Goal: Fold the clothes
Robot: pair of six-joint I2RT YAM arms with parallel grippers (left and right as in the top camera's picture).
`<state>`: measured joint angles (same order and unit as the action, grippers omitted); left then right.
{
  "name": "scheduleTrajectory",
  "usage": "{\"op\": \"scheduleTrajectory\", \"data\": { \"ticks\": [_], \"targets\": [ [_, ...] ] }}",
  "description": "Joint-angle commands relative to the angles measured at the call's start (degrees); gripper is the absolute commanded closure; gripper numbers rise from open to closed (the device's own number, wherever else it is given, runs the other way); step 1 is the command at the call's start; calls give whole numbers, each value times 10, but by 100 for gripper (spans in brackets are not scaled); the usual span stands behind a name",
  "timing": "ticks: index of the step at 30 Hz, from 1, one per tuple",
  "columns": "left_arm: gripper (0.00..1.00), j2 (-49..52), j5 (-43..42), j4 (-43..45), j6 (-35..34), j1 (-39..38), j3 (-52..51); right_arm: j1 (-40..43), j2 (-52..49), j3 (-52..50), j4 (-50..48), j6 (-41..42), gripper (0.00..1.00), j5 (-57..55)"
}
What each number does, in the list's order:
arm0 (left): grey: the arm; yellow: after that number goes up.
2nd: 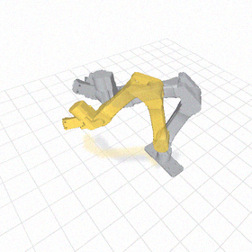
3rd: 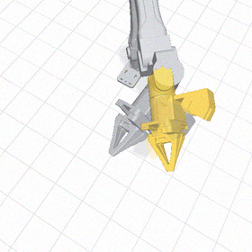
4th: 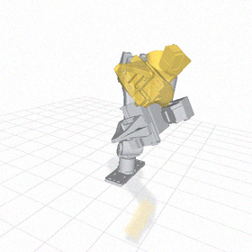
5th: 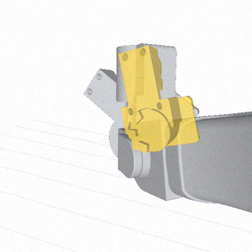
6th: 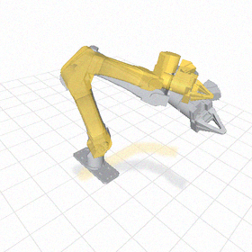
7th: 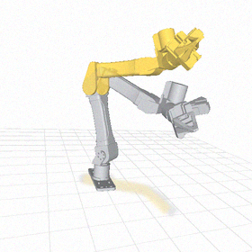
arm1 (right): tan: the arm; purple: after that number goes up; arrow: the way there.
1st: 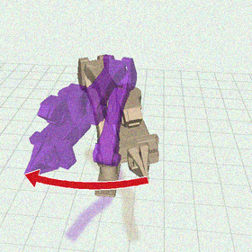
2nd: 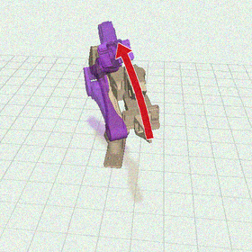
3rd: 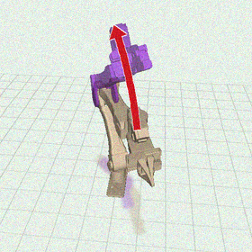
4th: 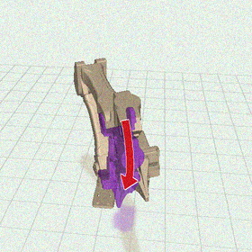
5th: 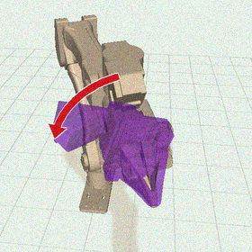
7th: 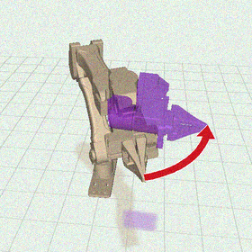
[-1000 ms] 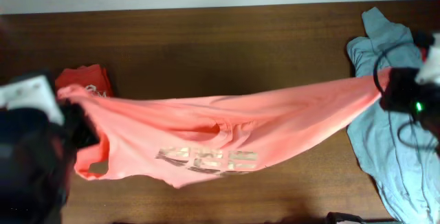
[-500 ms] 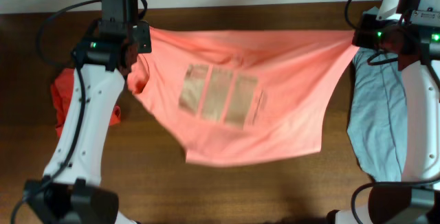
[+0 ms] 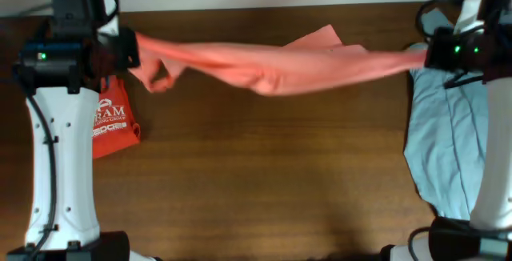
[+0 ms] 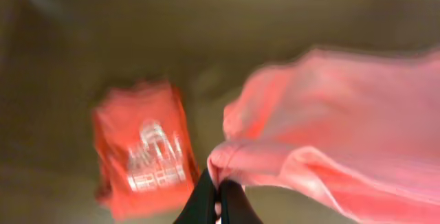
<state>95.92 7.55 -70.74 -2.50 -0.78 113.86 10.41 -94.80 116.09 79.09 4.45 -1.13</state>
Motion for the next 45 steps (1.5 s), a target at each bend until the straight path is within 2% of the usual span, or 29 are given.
{"op": "scheduleTrajectory", "data": {
  "ticks": [1, 13, 20, 32, 39, 45],
  "targets": [
    [100, 24, -68, -51, 10, 1, -52, 5, -25, -36, 35, -12, 96, -42],
    [100, 38, -68, -37, 10, 1, -312, 7, -28, -264, 40, 2, 96, -77],
    [100, 37, -79, -60, 8, 1, -360, 45, -28, -351, 40, 80, 96, -135],
    [100, -10, -59, -105, -9, 2, -360, 95, -23, -355, 49, 96, 96, -125],
    [100, -97, -65, -62, -9, 2, -360, 94, -9, -355, 48, 85, 96, -80],
    [100, -233, -71, 6, -4, 2, -355, 94, 110, -320, 23, 32, 96, -7]
  ]
}}
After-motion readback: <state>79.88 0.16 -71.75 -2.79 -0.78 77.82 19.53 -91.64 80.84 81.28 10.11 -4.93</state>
